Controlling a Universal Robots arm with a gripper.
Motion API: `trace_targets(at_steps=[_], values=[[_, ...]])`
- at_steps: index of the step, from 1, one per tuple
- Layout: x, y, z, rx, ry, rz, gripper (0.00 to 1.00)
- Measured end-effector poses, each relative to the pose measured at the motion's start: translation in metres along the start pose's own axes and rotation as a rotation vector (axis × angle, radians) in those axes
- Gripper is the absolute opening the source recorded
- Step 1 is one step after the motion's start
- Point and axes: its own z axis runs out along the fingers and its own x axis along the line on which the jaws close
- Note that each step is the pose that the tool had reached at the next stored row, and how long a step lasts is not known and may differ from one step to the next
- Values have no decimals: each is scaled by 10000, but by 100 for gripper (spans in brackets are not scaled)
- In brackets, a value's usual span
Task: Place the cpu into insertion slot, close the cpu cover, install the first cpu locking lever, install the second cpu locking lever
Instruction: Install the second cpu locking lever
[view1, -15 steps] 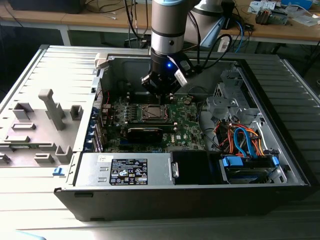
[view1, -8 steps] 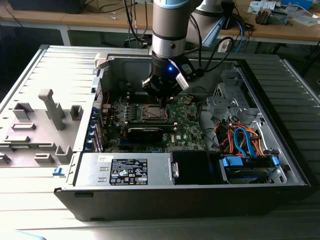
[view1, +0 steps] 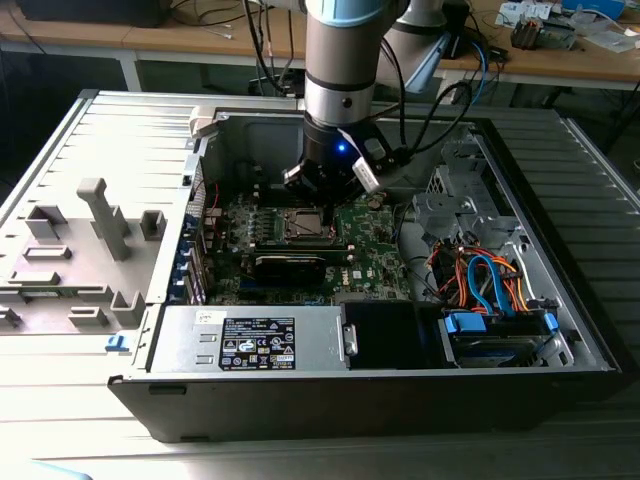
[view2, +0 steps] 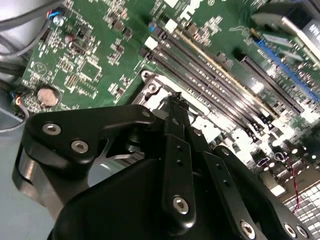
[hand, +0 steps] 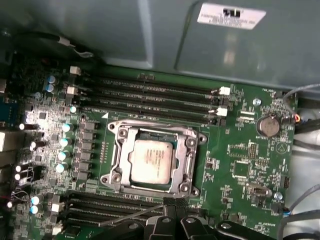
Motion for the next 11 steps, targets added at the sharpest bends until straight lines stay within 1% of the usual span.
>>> trace_targets(at_steps=[3,6,9,10,11], values=[[7,-49,34,-2,0,13,11],[18,-62,72,-1,1,14,11],[66,-78,104,-10,-1,14,11],[80,-81,108,-29,-3,14,11],[92,-83,110,-63,-8,14,11]])
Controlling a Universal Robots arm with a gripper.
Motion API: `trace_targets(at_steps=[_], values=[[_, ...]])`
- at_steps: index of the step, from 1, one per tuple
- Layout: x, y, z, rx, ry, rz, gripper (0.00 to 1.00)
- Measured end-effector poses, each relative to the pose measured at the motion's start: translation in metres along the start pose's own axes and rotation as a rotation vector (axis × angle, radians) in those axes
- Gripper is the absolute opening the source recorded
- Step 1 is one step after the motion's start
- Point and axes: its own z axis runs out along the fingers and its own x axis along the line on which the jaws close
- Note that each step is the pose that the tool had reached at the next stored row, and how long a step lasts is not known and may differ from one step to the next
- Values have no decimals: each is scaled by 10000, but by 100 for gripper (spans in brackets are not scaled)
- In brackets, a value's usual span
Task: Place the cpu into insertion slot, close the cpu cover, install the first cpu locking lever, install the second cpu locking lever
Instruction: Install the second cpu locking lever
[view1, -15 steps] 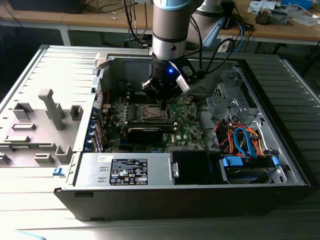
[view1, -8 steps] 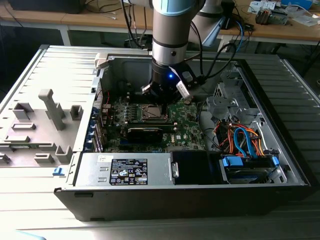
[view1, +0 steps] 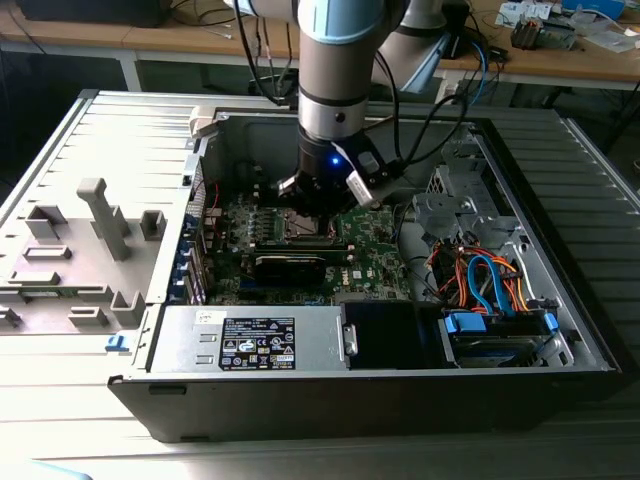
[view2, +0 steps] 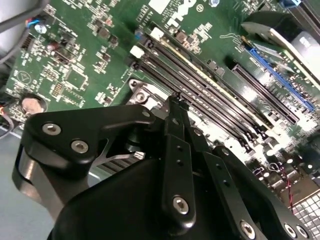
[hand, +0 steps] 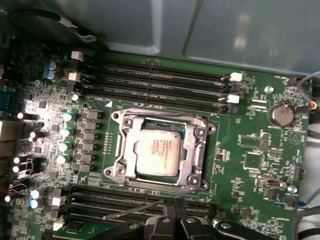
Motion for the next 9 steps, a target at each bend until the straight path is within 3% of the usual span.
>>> trace_targets(at_steps=[5,9], values=[[56,-69,2,-174,-23,4,11],[110,-124,3,-537,-72,7,11]])
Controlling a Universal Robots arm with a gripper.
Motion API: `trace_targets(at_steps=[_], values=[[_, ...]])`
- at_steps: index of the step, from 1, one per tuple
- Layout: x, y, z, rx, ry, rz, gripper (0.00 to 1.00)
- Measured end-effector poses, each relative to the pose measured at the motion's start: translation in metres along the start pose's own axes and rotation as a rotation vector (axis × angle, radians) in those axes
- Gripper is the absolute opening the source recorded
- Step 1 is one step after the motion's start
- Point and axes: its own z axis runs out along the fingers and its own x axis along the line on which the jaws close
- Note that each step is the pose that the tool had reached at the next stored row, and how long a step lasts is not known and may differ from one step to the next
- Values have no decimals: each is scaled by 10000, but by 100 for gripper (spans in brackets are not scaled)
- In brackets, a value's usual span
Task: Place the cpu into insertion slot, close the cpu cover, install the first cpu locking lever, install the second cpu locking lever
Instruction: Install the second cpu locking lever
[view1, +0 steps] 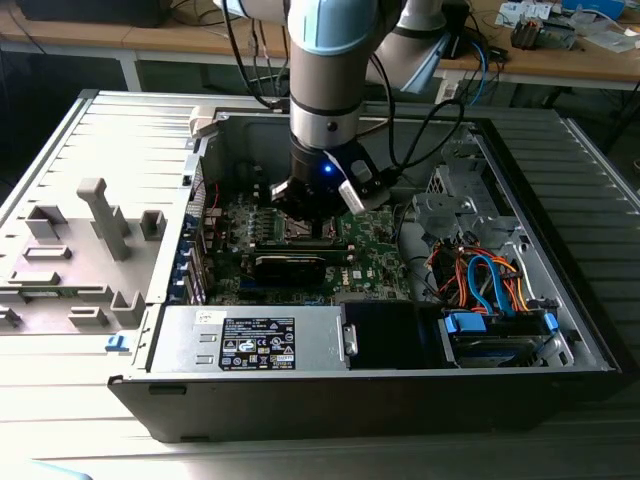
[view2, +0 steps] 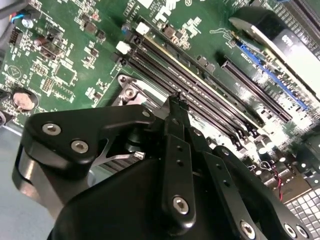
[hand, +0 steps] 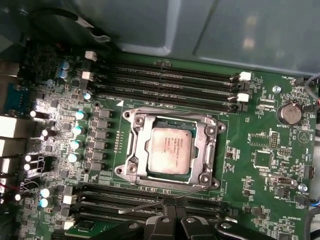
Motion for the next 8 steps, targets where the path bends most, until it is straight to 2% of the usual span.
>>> trace_targets(at_steps=[1,2,4,8], values=[[10,-8,0,-63,-9,2,11],[26,-20,-1,-175,-24,3,11],[51,-38,-2,-342,-46,6,11],[109,-77,-3,-646,-88,12,11]])
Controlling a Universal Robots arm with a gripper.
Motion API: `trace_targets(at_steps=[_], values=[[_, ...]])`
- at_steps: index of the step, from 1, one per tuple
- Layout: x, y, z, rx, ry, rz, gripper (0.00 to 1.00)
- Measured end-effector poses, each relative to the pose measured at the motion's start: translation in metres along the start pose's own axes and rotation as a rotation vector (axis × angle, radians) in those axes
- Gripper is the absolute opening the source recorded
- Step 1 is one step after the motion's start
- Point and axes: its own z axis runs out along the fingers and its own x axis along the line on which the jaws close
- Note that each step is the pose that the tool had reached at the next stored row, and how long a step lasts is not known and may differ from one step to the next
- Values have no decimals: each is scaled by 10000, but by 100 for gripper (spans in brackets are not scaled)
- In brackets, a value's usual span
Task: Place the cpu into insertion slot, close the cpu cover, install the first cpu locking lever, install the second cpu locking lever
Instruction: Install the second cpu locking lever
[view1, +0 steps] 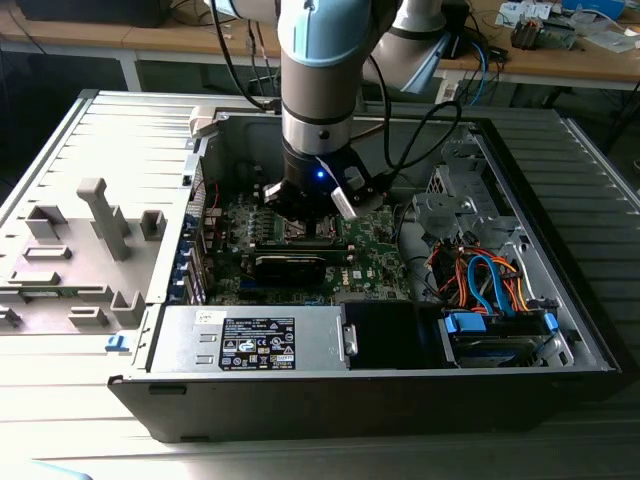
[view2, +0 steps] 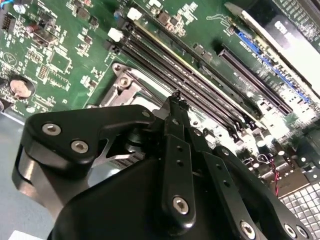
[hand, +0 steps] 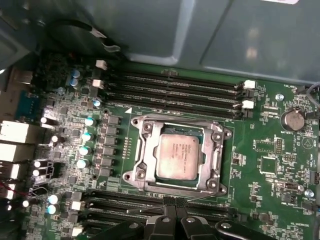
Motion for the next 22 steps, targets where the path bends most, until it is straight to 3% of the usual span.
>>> trace_targets(at_steps=[1,5,11,17,22], values=[[31,-19,2,-54,-7,0,11],[99,-64,9,-112,-15,0,11],[219,-56,35,-311,-42,3,11],[299,-60,114,-335,-45,0,11],[341,-60,162,-423,-51,-41,11]])
